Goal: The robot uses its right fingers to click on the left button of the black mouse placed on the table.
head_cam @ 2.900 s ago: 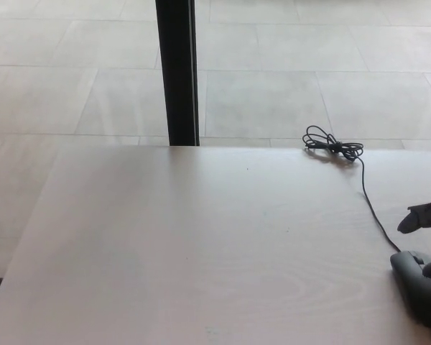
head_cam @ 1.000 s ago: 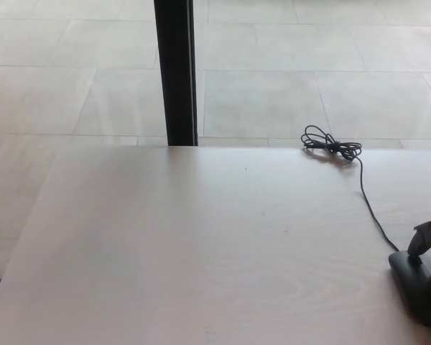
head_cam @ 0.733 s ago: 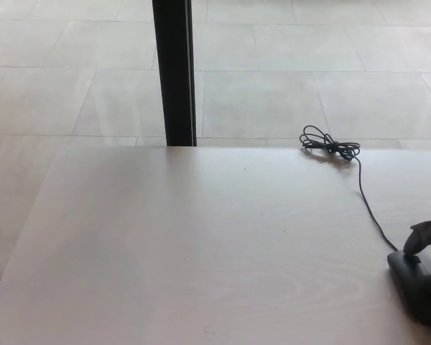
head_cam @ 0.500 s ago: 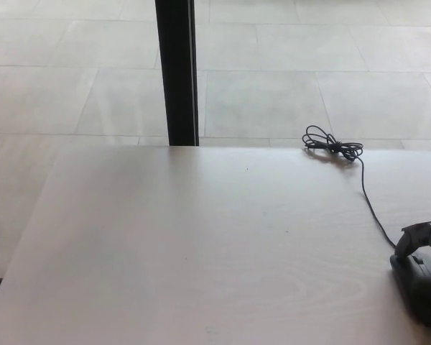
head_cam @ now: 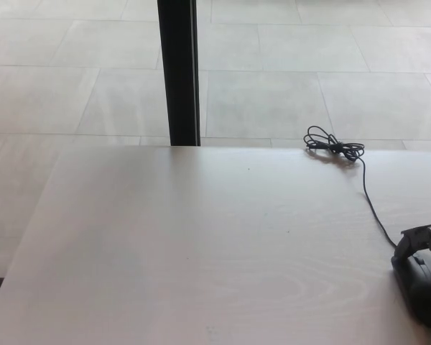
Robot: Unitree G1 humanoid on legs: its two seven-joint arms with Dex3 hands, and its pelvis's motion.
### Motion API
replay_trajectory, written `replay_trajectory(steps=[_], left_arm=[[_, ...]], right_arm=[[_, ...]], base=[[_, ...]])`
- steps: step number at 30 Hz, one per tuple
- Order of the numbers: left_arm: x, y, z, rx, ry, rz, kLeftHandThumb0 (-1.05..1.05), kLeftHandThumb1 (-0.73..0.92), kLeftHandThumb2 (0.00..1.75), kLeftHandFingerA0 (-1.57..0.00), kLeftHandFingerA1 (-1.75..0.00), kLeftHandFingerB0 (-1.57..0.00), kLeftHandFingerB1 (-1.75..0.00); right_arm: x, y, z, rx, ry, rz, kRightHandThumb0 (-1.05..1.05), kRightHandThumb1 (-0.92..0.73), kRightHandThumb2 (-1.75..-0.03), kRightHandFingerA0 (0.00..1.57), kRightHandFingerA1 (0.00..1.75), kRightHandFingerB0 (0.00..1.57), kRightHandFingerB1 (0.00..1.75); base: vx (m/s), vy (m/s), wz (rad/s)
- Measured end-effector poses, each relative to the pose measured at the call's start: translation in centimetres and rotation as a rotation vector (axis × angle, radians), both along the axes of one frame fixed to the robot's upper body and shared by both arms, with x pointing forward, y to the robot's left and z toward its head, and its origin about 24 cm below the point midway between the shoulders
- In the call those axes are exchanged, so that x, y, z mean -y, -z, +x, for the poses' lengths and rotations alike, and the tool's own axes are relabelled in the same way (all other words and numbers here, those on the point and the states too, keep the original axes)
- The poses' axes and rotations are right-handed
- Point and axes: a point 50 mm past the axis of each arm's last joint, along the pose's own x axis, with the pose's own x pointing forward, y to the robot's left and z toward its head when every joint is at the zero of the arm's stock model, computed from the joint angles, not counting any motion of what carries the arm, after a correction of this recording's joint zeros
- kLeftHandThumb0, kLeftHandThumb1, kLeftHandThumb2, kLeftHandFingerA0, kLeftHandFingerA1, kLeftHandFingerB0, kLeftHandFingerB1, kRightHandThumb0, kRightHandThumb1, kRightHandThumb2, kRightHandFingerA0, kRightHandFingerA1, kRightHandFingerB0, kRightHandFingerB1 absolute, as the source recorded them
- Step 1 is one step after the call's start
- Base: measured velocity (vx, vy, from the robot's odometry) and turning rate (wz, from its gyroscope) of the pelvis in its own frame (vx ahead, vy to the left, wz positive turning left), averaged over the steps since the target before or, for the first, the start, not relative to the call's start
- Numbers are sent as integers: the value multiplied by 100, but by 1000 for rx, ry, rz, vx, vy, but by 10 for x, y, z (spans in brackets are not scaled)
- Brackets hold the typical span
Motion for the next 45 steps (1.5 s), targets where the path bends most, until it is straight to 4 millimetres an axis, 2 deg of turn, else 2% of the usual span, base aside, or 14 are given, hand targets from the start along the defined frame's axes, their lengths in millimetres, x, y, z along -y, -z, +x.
replay_trajectory(steps=[3,4,5,6,13,22,23,27,28,29,31,34,37,45], left_arm=[[0,-1,1,7,3,4,-7,82,64,-62,-58,-56,-49],[-1,-2,2,11,4,6,-12,77,62,-58,-55,-55,-47],[-1,-2,2,12,5,6,-14,76,62,-59,-55,-54,-47],[-1,-2,3,16,6,5,-14,78,63,-60,-56,-56,-47],[0,-2,5,24,8,3,-11,79,63,-63,-57,-56,-47],[0,-3,5,21,12,7,-10,80,63,-62,-57,-57,-48],[0,-3,5,21,12,7,-12,79,63,-62,-56,-58,-48],[-1,-2,2,19,5,1,-21,74,62,-63,-57,-59,-48],[-1,-2,1,17,4,1,-21,74,62,-63,-57,-59,-48],[-1,-2,1,15,3,1,-17,77,63,-64,-57,-57,-47],[0,-1,-1,9,1,-1,-17,76,62,-64,-58,-57,-47],[-1,-1,-2,7,0,-1,-19,76,62,-66,-61,-60,-48],[-1,-1,-2,5,0,-1,-18,77,63,-64,-60,-58,-49],[0,0,-6,-6,-4,-3,-20,77,63,-63,-59,-56,-47]], right_arm=[[3,1,-2,0,7,-5,-22,-56,-67,84,144,65,57],[4,1,-2,1,9,-6,-17,-57,-60,80,151,63,52],[4,1,-2,2,9,-6,-23,-56,-68,84,143,64,57],[5,1,-2,4,11,-6,-18,-58,-59,81,144,62,51],[4,2,-4,5,9,-7,-18,-60,-59,76,142,63,49],[3,6,-6,-5,16,-2,-16,-58,-58,81,139,64,51],[3,5,-6,-4,16,0,-16,-57,-60,78,146,64,53],[3,2,-4,-2,23,20,-21,-60,-68,84,139,64,55],[5,-2,-3,5,34,39,-21,-60,-68,84,139,64,55],[6,-5,-2,10,40,49,-15,-60,-58,82,138,65,50],[9,-20,4,45,64,97,-18,-58,-64,85,142,66,54],[11,-38,8,96,81,157,-6,-57,-62,82,166,63,51],[14,-63,13,177,89,223,-1,-61,-58,77,173,62,49],[26,-126,14,381,105,384,-1,-59,-56,76,175,65,46]], base=[[0,0,0],[0,0,0],[0,0,0],[0,0,0],[0,0,0],[0,0,0],[0,0,0],[0,0,0],[0,0,0],[0,0,0],[0,0,0],[0,0,0],[0,0,0],[0,0,0]])
